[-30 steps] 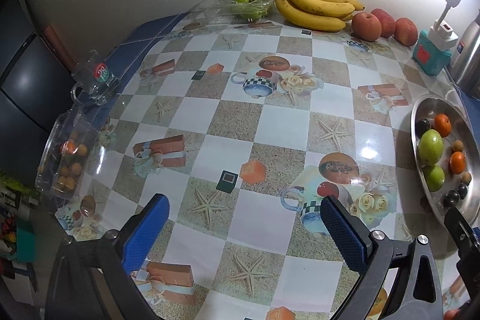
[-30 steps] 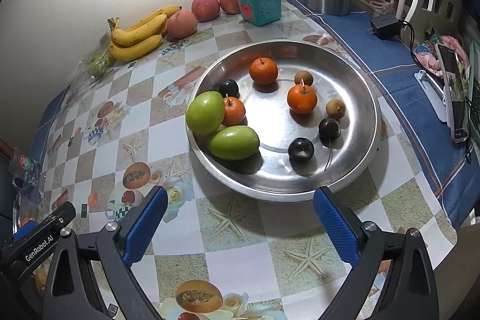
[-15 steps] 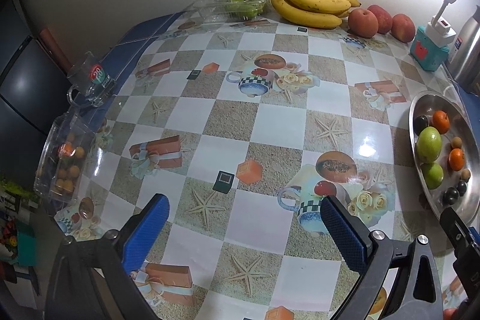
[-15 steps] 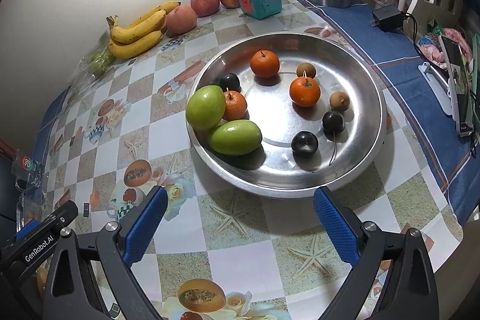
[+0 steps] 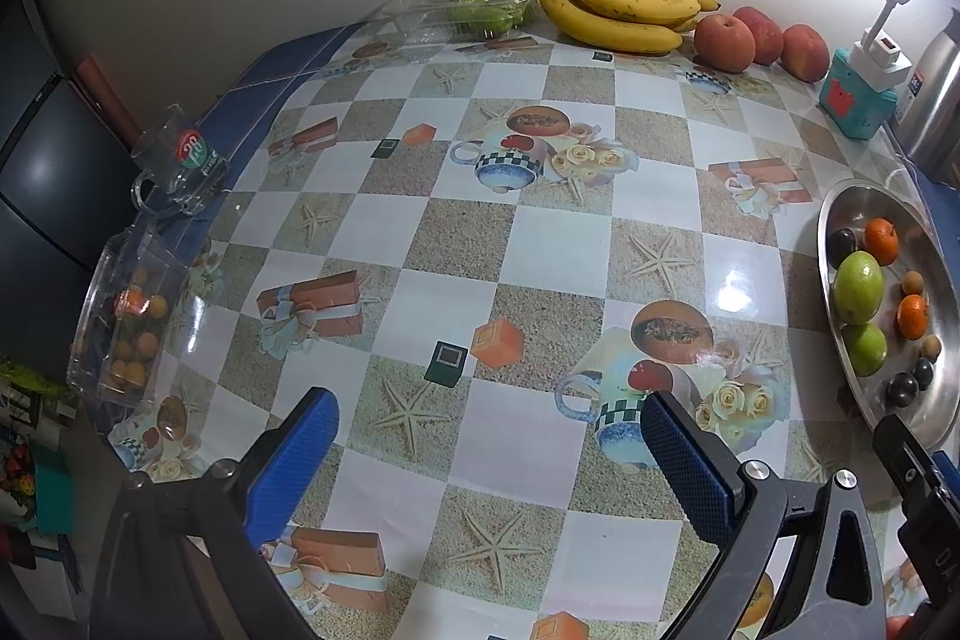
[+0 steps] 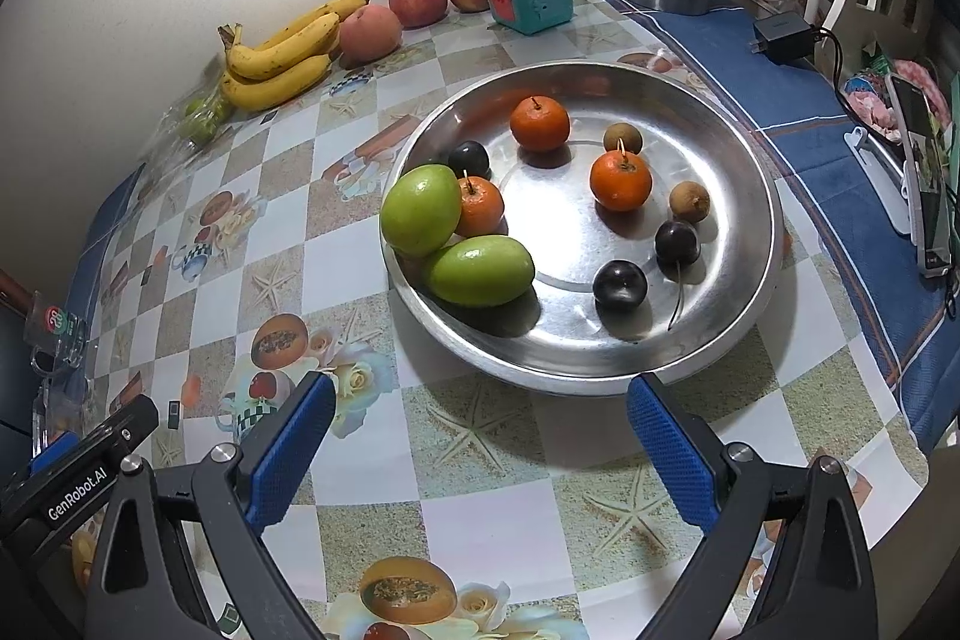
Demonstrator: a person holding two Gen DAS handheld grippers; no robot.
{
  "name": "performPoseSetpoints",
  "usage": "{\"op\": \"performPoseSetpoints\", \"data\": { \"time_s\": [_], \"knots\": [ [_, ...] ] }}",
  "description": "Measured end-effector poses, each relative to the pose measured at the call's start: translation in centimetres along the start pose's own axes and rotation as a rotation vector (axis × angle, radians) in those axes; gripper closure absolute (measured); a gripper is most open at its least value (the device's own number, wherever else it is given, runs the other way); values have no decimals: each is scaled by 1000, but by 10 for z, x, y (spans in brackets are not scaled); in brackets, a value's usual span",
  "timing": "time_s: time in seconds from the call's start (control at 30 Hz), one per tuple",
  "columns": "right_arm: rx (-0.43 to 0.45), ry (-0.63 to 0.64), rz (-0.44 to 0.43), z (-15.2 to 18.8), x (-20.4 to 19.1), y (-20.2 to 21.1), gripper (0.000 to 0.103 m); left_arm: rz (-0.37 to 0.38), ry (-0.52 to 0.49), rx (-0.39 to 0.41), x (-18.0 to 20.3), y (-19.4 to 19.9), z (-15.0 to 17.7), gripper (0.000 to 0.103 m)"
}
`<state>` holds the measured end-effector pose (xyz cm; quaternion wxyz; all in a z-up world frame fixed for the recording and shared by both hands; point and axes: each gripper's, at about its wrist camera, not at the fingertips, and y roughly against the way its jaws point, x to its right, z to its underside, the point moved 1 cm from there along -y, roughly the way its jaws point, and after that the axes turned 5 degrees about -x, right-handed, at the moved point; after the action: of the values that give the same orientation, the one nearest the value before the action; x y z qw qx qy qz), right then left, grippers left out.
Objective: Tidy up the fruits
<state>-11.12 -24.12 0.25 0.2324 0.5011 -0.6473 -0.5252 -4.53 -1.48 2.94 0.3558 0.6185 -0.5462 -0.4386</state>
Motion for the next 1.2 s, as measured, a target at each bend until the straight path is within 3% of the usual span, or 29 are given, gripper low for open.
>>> {"op": "performPoseSetpoints", "data": {
  "time_s": [1.2],
  "knots": [
    [-11,8,-2,0,-1,-3,5,-4,3,-11,-2,-4,1,1]
  ]
}}
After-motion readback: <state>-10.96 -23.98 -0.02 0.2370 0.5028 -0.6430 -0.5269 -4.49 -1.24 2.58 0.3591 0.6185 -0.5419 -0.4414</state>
